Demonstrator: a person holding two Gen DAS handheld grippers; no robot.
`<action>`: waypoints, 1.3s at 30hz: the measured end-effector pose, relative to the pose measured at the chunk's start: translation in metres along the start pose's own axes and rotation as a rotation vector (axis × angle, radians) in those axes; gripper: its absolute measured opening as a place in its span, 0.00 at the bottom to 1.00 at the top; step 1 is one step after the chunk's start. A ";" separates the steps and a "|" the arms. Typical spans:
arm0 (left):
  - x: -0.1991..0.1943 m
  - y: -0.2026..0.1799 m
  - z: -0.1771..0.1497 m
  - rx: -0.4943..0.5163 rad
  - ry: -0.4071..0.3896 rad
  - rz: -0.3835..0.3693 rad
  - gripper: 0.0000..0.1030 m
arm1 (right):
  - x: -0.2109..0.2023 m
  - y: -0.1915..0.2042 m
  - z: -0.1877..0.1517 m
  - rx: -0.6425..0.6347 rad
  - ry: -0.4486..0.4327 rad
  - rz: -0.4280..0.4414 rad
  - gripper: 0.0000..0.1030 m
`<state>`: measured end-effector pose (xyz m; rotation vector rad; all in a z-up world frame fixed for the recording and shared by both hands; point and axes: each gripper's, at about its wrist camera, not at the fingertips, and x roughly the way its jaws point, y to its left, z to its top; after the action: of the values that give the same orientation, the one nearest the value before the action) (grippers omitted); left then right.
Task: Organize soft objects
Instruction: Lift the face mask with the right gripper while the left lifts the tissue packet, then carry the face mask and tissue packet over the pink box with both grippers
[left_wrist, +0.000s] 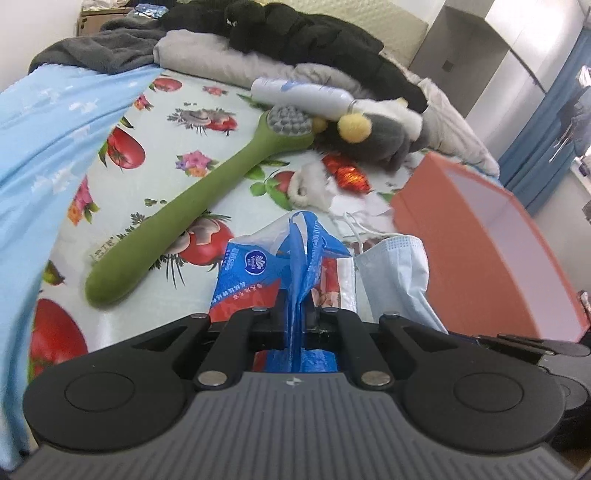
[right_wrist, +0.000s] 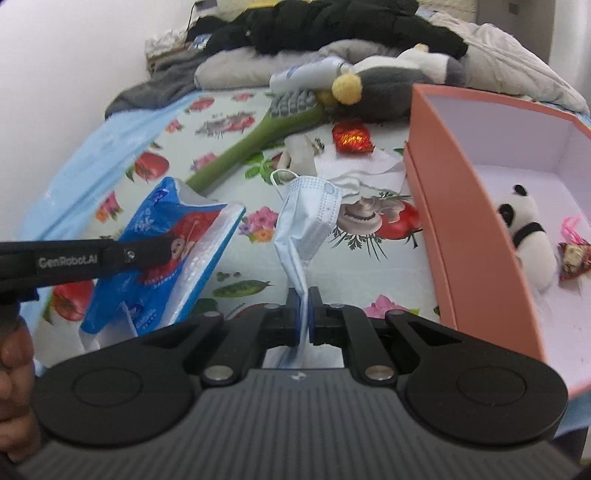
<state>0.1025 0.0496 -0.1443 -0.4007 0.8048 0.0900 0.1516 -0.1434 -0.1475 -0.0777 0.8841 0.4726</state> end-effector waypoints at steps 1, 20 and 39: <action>-0.008 -0.002 0.000 -0.006 -0.005 -0.003 0.07 | -0.007 0.000 0.000 0.008 -0.009 0.000 0.07; -0.138 -0.043 -0.008 0.039 -0.147 -0.069 0.07 | -0.136 0.000 -0.009 0.097 -0.192 0.032 0.07; -0.144 -0.148 -0.041 0.174 -0.081 -0.285 0.07 | -0.204 -0.058 -0.046 0.226 -0.234 -0.129 0.08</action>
<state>0.0080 -0.0917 -0.0200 -0.3415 0.6633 -0.2273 0.0331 -0.2819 -0.0297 0.1253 0.6929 0.2528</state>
